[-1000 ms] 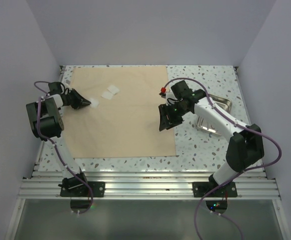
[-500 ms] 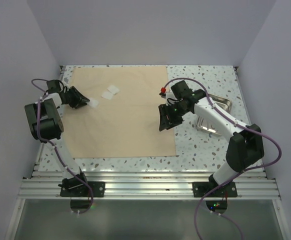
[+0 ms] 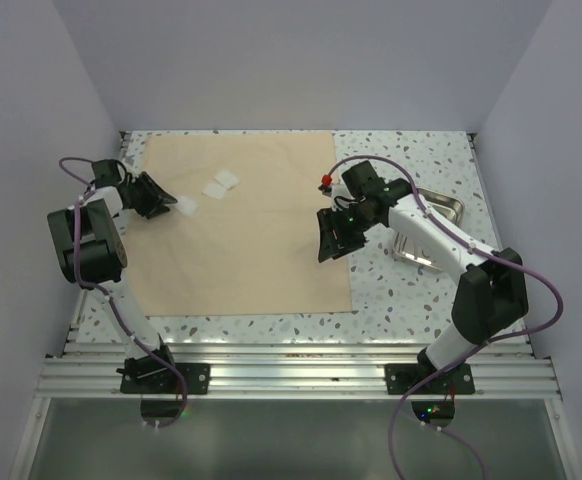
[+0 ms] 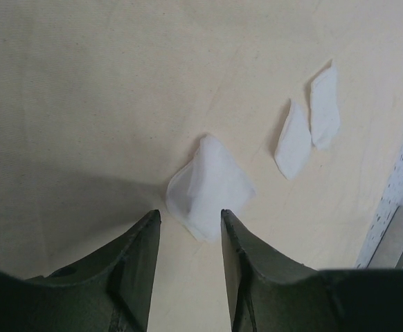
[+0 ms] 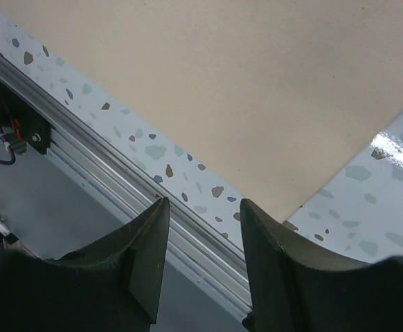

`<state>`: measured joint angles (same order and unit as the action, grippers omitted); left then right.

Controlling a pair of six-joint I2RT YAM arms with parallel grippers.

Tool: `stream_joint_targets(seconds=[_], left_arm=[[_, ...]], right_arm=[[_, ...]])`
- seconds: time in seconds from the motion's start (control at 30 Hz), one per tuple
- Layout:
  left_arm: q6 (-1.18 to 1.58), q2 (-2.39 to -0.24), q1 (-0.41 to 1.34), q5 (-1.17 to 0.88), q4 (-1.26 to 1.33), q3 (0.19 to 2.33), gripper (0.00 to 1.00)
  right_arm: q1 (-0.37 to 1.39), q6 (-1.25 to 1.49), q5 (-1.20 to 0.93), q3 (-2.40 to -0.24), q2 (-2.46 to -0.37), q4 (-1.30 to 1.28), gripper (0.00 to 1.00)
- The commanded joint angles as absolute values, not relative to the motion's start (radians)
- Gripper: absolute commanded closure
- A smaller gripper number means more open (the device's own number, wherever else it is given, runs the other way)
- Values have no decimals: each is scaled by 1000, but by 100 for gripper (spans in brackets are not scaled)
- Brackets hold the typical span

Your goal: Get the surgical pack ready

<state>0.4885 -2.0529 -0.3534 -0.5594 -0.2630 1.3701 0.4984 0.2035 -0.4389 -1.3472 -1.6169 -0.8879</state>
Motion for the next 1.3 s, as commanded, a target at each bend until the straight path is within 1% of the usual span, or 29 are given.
stream_joint_targets(seconds=[0.0,0.43,0.9,1.0,1.1,1.13,1.2,1.23,1.27], left_arm=[[497,-2036,-365,-563,-206,1342,55],[558,-2094,-362,-609,-72,1321,56],[560,-2146,-350,-614,-84,1341,58],[560,-2152,-348,-618,-84,1344,59],[558,-2158,-347,-618,-86,1345,66],[557,-2160,-345,-620,-90,1347,70],[549,-2166,-347,-623,-98,1354,75],[549,-2167,-347,-623,-103,1356,82],[548,-2168,-347,-623,-107,1362,85]], right_arm=[[502,193,-457,-1356,-1609,-882,51],[500,196,-463,-1359,-1621,-882,51],[502,199,-465,-1356,-1620,-879,51],[500,198,-465,-1358,-1621,-879,51],[502,198,-465,-1359,-1621,-877,51],[502,199,-463,-1359,-1620,-877,51],[500,196,-460,-1359,-1620,-879,51],[500,198,-459,-1361,-1621,-879,51],[502,192,-457,-1362,-1623,-880,51]])
